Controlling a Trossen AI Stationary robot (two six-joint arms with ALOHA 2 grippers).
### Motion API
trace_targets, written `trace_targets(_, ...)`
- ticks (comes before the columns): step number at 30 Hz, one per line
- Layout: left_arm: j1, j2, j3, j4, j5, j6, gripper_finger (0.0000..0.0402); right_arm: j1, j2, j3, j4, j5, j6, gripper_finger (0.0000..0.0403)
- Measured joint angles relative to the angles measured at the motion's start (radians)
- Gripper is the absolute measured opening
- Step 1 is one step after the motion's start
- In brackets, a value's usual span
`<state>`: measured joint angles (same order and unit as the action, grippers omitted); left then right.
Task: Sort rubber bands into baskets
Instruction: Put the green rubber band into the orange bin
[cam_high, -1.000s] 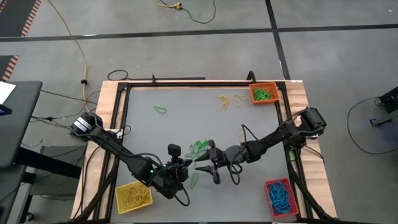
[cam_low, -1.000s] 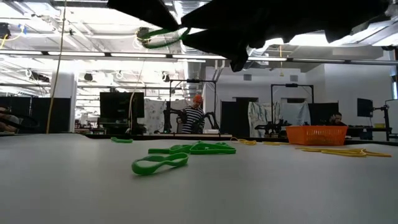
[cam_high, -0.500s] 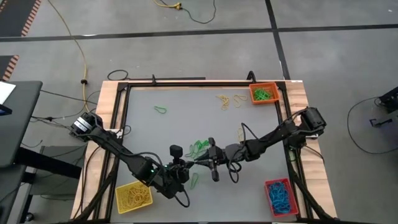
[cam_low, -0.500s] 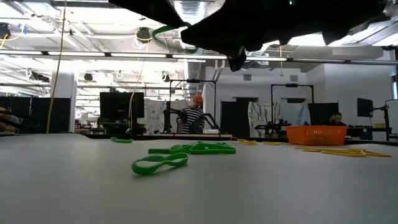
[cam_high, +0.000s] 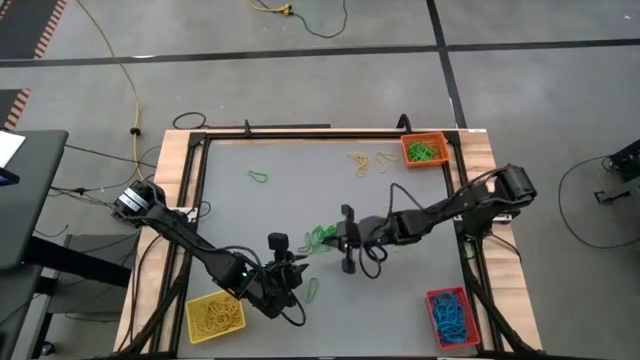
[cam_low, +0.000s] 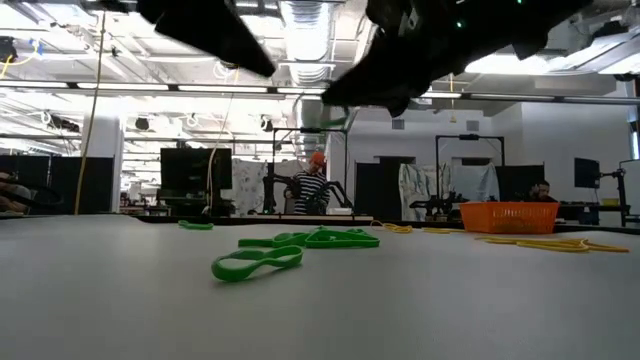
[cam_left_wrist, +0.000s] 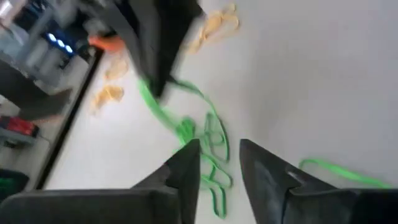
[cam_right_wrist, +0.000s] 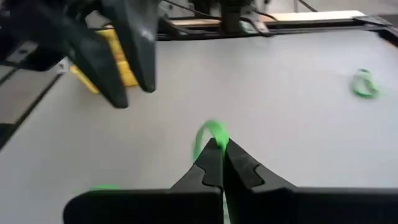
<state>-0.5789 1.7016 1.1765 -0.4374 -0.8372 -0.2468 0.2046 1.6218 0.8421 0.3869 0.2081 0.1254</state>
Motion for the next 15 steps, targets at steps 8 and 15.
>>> trace_targets(8, 0.0, 0.0, -0.07, -0.008, 0.073, -0.181, 0.0133, -0.155, -0.184, 0.0, -0.296, 0.004, -0.039, 0.0021)
trace_targets(15, -0.011, 0.0, -0.145, 0.109, 0.101, -0.304, 0.0133, -0.327, -0.313, 0.001, -0.502, 0.003, -0.089, 0.0021)
